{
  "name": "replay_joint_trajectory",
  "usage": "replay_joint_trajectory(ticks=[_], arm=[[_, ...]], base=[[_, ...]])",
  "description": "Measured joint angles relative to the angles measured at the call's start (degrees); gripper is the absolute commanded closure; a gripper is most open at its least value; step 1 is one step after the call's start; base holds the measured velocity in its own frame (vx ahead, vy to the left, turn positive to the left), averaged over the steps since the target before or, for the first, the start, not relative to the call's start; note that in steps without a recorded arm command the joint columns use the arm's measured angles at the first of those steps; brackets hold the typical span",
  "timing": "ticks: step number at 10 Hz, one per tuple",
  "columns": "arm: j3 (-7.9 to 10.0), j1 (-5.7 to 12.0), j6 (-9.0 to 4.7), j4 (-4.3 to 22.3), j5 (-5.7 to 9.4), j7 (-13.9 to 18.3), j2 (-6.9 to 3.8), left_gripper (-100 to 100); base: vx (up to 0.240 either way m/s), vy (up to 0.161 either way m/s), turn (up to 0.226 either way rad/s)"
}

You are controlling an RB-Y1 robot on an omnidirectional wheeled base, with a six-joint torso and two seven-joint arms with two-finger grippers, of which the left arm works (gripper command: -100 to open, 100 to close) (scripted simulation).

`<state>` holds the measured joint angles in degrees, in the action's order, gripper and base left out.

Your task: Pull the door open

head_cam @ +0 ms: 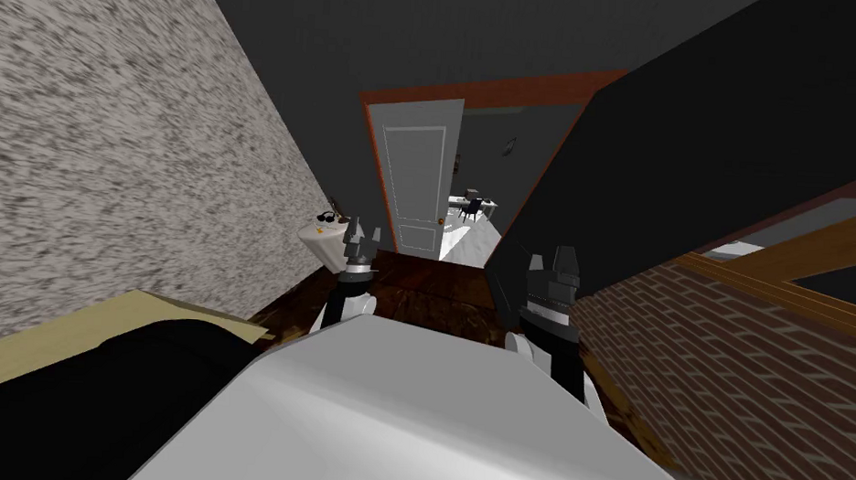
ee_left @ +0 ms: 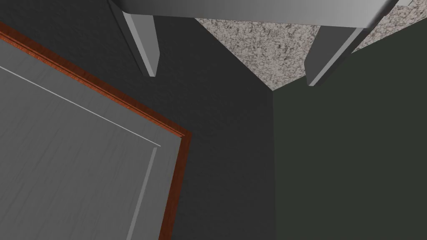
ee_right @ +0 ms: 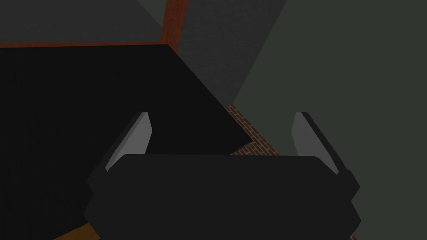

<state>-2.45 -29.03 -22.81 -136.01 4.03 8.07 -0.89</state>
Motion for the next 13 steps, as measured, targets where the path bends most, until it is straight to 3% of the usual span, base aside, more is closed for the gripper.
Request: replay_joint_trajectory(ticks=[13], arm=[[4.73,3.28,-4.13,14.42,-4.29,-14.53,-2.81,-100]], base=[[0.135,-0.029,-0.038]])
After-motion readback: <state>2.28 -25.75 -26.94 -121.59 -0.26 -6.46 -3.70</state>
